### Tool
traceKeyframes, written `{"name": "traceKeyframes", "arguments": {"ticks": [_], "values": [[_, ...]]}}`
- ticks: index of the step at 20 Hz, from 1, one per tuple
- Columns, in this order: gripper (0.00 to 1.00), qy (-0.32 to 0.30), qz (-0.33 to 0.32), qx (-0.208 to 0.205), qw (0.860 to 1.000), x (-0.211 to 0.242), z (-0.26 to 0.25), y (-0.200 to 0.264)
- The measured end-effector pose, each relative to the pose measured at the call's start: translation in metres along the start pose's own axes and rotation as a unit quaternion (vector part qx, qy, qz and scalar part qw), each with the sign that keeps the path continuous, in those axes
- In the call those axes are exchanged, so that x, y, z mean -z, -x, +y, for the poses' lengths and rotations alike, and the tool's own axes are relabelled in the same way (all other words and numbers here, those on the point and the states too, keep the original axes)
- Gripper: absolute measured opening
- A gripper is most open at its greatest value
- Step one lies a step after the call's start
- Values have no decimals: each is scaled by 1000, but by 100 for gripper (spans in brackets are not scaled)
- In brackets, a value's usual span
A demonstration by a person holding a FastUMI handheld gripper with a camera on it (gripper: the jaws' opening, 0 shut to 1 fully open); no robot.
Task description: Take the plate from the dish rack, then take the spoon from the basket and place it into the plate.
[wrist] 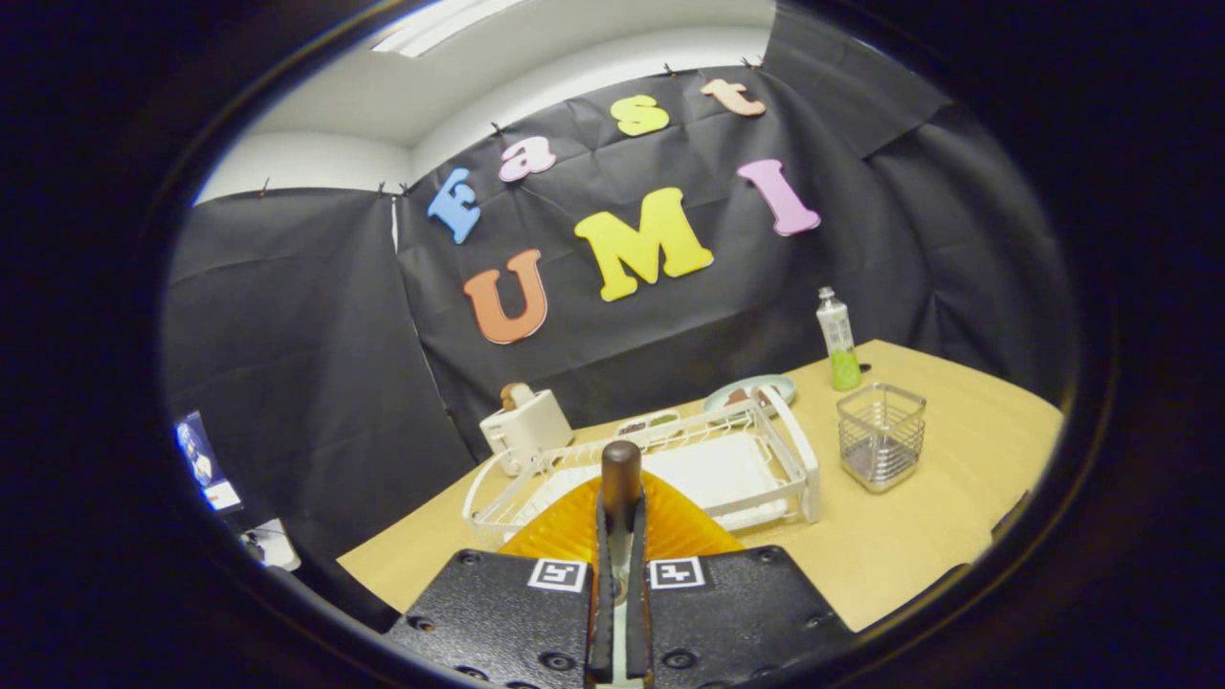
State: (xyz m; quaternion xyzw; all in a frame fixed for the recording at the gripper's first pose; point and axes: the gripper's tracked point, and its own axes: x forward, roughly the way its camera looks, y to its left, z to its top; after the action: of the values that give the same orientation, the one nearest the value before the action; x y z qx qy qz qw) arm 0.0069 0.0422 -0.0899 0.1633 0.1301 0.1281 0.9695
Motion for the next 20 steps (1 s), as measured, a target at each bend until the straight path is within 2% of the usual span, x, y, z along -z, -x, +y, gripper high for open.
{"name": "traceKeyframes", "arguments": {"ticks": [4,9,11,13,14,18,20], "values": [[10,-42,26,-6,999,30,-9,-9],[10,-63,36,-6,997,41,-26,-5],[12,-61,30,9,998,38,-37,-5],[18,-48,17,37,998,32,-54,-5],[23,-43,11,46,998,31,-57,-6],[60,-29,10,76,997,31,-73,-12],[79,-8,-10,98,995,20,-79,-9]]}}
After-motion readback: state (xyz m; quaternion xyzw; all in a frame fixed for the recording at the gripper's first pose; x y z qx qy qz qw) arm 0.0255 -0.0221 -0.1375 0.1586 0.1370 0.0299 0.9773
